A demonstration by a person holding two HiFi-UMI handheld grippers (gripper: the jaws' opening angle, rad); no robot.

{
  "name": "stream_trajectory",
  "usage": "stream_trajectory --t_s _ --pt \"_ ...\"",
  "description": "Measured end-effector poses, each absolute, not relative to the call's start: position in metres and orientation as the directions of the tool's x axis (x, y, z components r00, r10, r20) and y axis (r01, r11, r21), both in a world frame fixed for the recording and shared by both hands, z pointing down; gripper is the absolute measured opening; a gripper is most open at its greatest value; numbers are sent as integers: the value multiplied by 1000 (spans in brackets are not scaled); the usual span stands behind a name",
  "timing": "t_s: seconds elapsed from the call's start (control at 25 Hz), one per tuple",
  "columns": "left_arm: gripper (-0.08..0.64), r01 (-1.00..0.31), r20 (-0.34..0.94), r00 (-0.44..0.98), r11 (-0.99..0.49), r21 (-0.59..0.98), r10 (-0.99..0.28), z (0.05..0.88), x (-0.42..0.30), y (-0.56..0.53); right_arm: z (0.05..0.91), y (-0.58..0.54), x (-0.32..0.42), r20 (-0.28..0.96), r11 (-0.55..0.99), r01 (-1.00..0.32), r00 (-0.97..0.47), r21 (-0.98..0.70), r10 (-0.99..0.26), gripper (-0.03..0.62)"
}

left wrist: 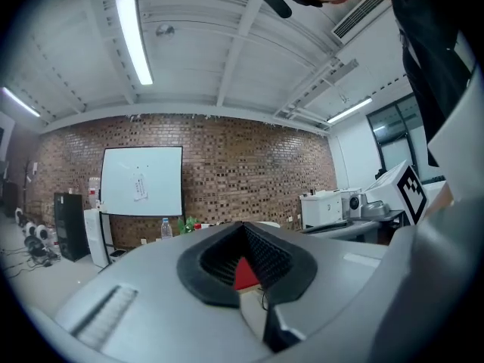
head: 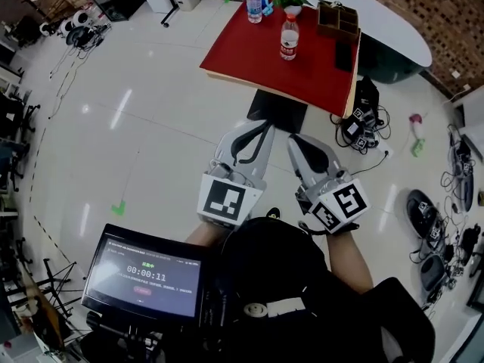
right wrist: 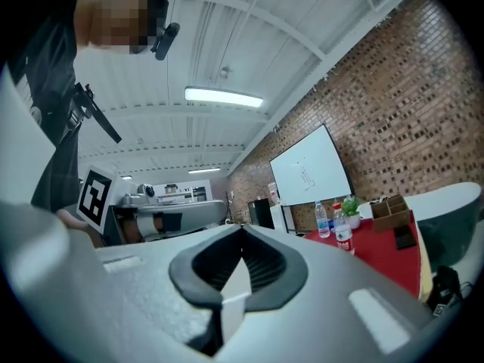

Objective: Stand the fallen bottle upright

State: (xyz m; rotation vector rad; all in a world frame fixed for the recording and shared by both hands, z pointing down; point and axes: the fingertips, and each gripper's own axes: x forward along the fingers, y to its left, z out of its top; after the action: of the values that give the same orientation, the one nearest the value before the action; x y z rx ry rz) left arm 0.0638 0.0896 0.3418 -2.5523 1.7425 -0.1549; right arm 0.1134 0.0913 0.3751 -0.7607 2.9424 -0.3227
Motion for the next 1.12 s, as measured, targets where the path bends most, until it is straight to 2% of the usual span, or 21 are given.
stream_trajectory --t_s 0.48,1.12 --pt "5 -929 76 364 -367 -38 -928 356 27 115 388 114 79 24 829 -515 -852 -217 -523 3" --pt "5 -905 105 418 -424 -46 -903 362 70 111 383 111 120 22 808 -556 -826 -194 -563 3"
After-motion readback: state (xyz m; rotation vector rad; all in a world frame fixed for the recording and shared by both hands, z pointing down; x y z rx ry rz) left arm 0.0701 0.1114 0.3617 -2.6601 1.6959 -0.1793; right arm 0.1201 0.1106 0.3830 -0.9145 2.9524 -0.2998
